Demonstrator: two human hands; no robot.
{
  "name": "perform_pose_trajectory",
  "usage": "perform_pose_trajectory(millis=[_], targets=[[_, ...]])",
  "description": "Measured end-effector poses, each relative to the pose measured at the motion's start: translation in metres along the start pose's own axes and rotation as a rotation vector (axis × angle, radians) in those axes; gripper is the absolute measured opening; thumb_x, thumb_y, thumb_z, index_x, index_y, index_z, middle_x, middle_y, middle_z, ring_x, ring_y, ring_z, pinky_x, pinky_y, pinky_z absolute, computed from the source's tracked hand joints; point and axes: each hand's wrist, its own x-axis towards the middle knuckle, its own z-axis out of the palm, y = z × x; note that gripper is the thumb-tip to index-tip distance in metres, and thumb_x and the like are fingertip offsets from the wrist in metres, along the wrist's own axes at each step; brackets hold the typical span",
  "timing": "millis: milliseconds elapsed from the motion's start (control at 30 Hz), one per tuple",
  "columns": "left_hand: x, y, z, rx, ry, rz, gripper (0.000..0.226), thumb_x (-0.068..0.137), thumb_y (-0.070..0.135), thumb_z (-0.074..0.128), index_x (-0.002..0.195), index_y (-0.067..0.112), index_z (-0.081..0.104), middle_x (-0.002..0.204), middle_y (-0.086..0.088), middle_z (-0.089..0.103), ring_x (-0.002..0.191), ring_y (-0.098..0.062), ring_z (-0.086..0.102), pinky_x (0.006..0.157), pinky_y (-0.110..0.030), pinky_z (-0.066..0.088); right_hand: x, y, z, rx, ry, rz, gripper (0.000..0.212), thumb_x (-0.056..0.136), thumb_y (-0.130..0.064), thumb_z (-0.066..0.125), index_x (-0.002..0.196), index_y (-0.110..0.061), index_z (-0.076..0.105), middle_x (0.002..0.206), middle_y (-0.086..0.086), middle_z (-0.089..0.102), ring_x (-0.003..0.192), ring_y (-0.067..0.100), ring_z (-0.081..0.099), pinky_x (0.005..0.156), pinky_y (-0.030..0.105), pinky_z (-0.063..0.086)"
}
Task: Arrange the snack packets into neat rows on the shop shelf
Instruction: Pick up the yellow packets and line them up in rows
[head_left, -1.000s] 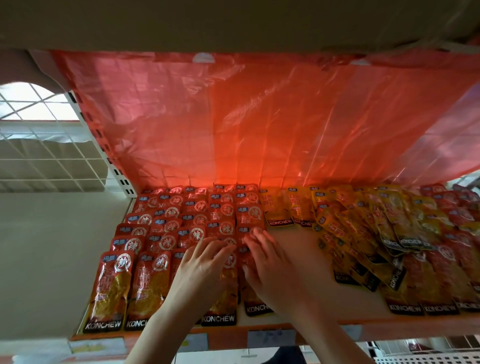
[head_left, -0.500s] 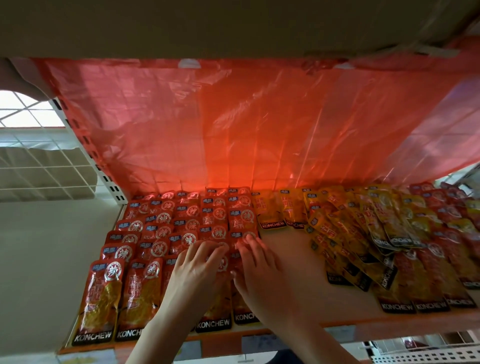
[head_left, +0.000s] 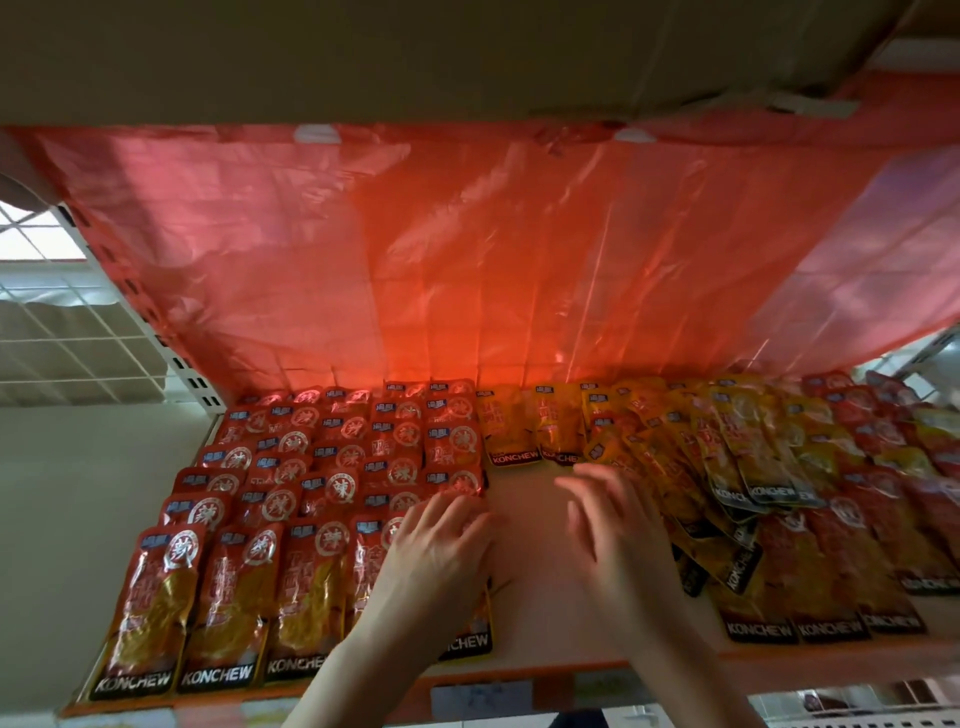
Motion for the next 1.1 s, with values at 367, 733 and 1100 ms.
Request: perform_pose_trajectory(millis=[367, 733, 1100], targets=[[0.023, 0.072, 0.044, -0.154, -0.175, -0.125, 0.024, 0.082, 0.026, 0.051, 0.103, 0.025, 0.061, 0.098, 0.009, 0.062, 0.087, -0.012, 0.062, 0.066, -0.026, 0.053, -0.02, 0.066, -0.014, -0.294, -0.17, 0.024, 0.057, 0.082, -0.049, 0.045, 0.125, -0.014, 0.055, 0.133, 0.007, 0.05, 0.125, 0.026, 0.045, 0.093, 0.045, 0.047], [0.052, 0.103, 0.071, -0.257, -0.174, -0.382, 0.025, 0.096, 0.024, 0.042, 0.113, 0.015, 0.057, 0.112, -0.002, 0.055, 0.106, -0.02, 0.048, 0.078, -0.034, 0.048, -0.019, 0.086, -0.024, -0.069, 0.08, 0.021, 0.031, 0.091, -0.028, 0.046, 0.109, -0.011, 0.065, 0.115, 0.004, 0.061, 0.108, 0.023, 0.055, 0.086, 0.038, 0.049], [0.096, 0.111, 0.092, -0.441, -0.108, -0.652, 0.028, 0.093, 0.031, 0.052, 0.114, 0.013, 0.057, 0.108, -0.003, 0.059, 0.098, -0.021, 0.056, 0.082, -0.033, 0.048, -0.01, 0.094, -0.034, -0.012, 0.157, 0.073, 0.02, 0.087, -0.017, 0.054, 0.1, -0.006, 0.065, 0.106, 0.007, 0.062, 0.1, 0.025, 0.059, 0.084, 0.033, 0.049]])
